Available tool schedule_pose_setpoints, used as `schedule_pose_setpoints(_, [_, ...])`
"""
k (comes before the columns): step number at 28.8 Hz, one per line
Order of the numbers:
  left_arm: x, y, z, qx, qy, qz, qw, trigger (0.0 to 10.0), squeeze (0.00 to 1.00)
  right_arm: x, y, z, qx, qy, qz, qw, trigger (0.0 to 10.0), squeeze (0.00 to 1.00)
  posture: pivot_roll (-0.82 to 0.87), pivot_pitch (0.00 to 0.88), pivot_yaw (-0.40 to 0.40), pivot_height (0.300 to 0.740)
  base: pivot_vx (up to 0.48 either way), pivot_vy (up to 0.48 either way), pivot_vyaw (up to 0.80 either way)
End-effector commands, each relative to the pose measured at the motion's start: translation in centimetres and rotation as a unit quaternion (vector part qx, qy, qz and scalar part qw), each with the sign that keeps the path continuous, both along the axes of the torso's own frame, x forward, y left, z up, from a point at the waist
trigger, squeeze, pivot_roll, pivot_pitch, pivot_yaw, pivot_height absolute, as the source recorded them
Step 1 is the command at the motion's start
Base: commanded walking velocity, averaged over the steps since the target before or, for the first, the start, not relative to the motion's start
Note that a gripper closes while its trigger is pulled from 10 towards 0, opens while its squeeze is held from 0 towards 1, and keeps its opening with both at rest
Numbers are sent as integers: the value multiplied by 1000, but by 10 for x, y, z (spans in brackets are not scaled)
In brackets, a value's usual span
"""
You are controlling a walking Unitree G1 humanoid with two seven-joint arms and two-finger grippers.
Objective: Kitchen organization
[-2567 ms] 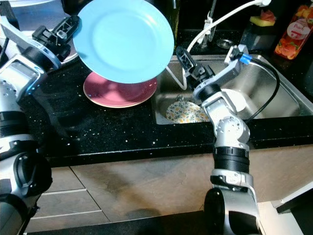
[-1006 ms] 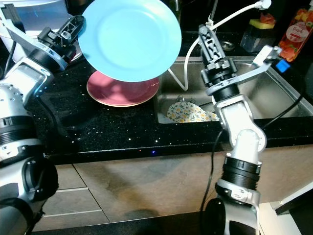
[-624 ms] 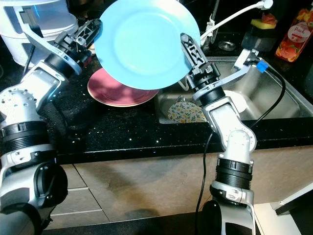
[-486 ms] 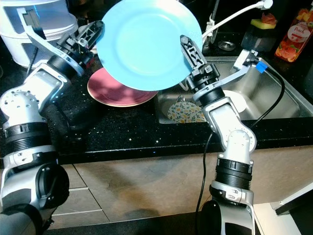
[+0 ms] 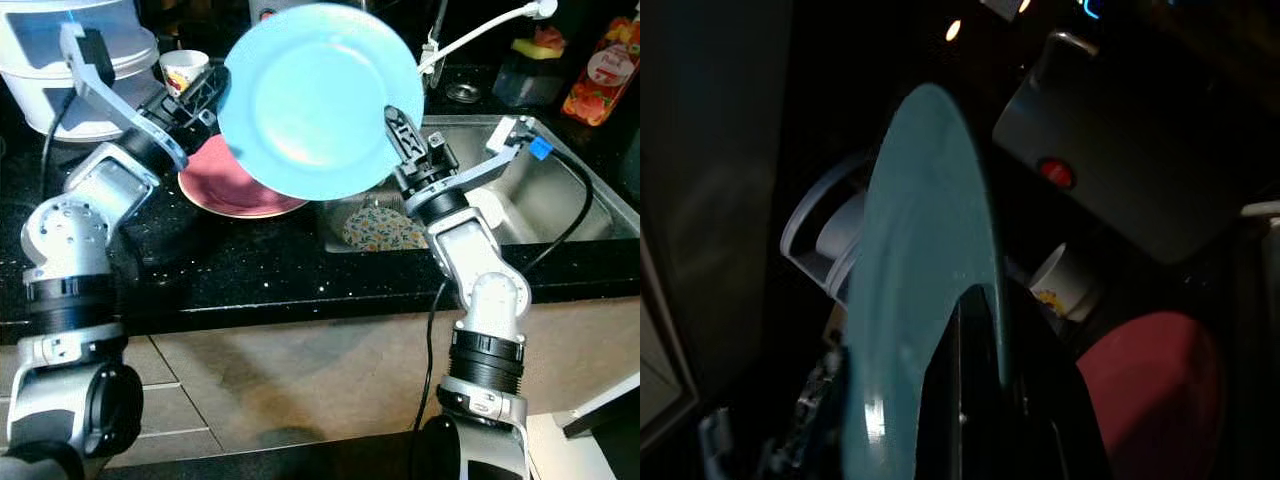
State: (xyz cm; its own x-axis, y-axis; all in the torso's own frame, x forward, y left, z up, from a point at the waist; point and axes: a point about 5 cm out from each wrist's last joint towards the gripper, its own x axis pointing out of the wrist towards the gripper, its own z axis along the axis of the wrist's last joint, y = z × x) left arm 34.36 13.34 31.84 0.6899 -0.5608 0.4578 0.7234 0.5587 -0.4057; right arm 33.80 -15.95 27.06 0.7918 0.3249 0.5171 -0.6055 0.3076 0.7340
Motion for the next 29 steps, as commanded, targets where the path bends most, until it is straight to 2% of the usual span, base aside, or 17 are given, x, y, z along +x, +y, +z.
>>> schedule_pose_setpoints(1, [-3,-20,-8,21,2,-48,999,10000,1000,0,7,-1,-8,1,13,1000,0,0,108,55,-48,740,0,0,0])
schedule_pose_setpoints(3, [-5,-21,-7,20,-8,-55,998,10000,1000,1,5,-2,-10,5,8,1000,0,0,108,54,-47,740,0,0,0])
schedule_pose_setpoints(5, [-8,-22,-6,24,-21,-69,997,10000,1000,2,3,-2,-10,4,4,1000,3529,0,108,53,-47,740,0,0,0])
schedule_pose_setpoints(6, [-11,-22,-5,23,-25,-74,997,10000,1000,2,2,-1,-9,4,0,1000,10000,0,108,53,-47,740,0,0,0])
schedule_pose_setpoints(7, [-12,-19,-3,20,-27,-74,997,10000,961,2,-2,2,-3,-2,-6,1000,10000,0,110,55,-44,740,0,0,0])
schedule_pose_setpoints(8, [-12,-13,-3,16,-22,-66,997,10000,0,2,-7,5,4,-9,-18,1000,10000,0,111,56,-42,740,0,0,0])
schedule_pose_setpoints(11, [-11,-6,-3,13,-15,-53,998,10000,0,1,-15,10,12,-19,-31,999,10000,0,111,56,-42,740,0,0,0])
schedule_pose_setpoints(14, [-12,6,-6,12,-14,-39,999,10000,0,1,-30,18,11,-36,-60,997,10000,0,112,59,-37,740,0,0,0])
schedule_pose_setpoints(17, [-17,31,-15,17,3,-12,1000,10000,0,2,-72,32,2,-49,-139,989,10000,0,119,65,-41,740,0,0,0])
schedule_pose_setpoints(19, [-17,35,-17,20,9,-6,1000,10000,0,3,-78,33,-2,-47,-152,987,10000,0,119,65,-41,740,0,0,0])
schedule_pose_setpoints(20, [-16,38,-24,27,38,-5,999,10000,0,7,-89,32,-32,-33,-191,980,10000,0,126,65,-46,740,0,0,0])
schedule_pose_setpoints(22, [-15,38,-27,37,48,-3,998,10000,0,8,-92,32,-39,-30,-199,979,10000,0,126,65,-46,740,0,0,0])
schedule_pose_setpoints(23, [-13,36,-32,62,62,8,996,10000,0,9,-94,31,-43,-26,-204,978,10000,0,130,65,-47,740,0,0,0])
schedule_pose_setpoints(24, [-10,31,-41,110,80,15,991,10000,0,12,-96,28,-63,-17,-220,973,10000,0,130,66,-48,740,0,0,0])
schedule_pose_setpoints(25, [-9,25,-48,152,97,18,984,10000,0,15,-98,25,-83,-4,-236,968,10000,0,128,65,-49,740,0,0,0])
schedule_pose_setpoints(27, [-8,14,-56,213,111,19,971,10000,0,24,-102,17,-163,33,-302,939,10000,0,128,65,-49,740,0,0,0])
schedule_pose_setpoints(29, [-9,7,-51,226,92,21,969,10000,0,30,-101,12,-240,49,-350,904,10000,0,128,65,-49,740,0,0,0])
